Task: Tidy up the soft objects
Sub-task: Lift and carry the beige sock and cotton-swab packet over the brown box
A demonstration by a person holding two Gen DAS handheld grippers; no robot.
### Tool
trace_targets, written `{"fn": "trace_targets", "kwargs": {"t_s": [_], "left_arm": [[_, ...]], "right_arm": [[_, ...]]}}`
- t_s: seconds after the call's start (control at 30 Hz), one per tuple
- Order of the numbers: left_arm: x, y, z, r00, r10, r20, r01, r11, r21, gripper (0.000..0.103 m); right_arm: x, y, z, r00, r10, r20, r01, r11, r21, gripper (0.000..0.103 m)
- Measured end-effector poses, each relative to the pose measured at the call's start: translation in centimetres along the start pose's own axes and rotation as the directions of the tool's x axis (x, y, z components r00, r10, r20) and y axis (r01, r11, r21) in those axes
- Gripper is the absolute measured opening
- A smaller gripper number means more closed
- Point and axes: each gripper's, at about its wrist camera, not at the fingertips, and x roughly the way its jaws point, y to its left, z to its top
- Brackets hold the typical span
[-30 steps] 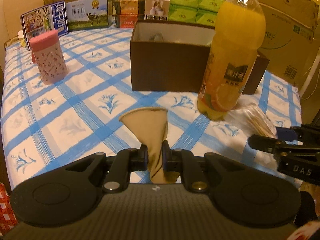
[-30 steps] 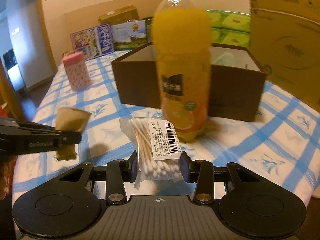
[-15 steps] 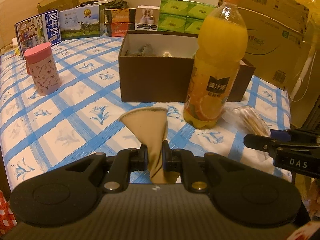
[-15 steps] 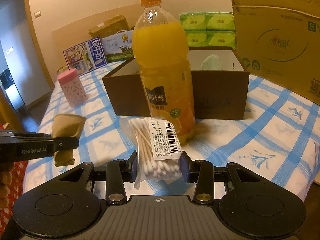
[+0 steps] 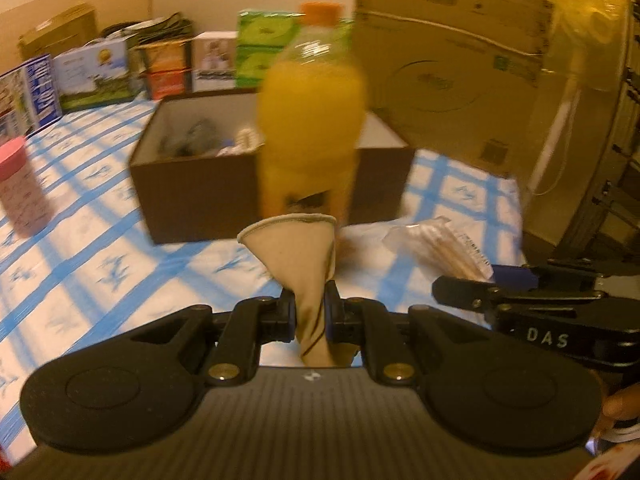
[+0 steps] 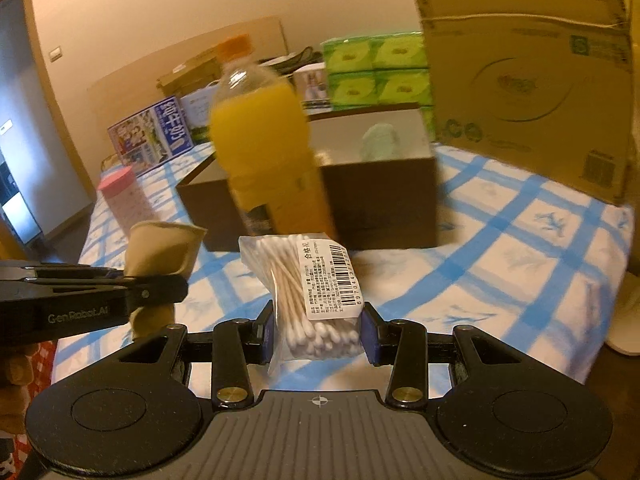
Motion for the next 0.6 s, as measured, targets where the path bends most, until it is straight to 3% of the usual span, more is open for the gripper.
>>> {"fn": "trace_targets", "kwargs": {"t_s": [0.33, 0.6], "left_arm": [[1.9, -7.9, 5.1, 0.996, -0.087, 0.032, 0.086, 0.996, 0.038, 0.011], [6.1, -11.1, 10.4, 0.998, -0.015, 0.061, 0.014, 1.0, 0.012, 0.011]], "right_arm": [[-2.8, -6.5, 4.8, 0.997, -0.071, 0.005, 0.071, 0.997, 0.031, 0.042], [0.5, -10.0, 9.7, 0.999, -0.033, 0.03, 0.033, 0.999, -0.01, 0.042]]}}
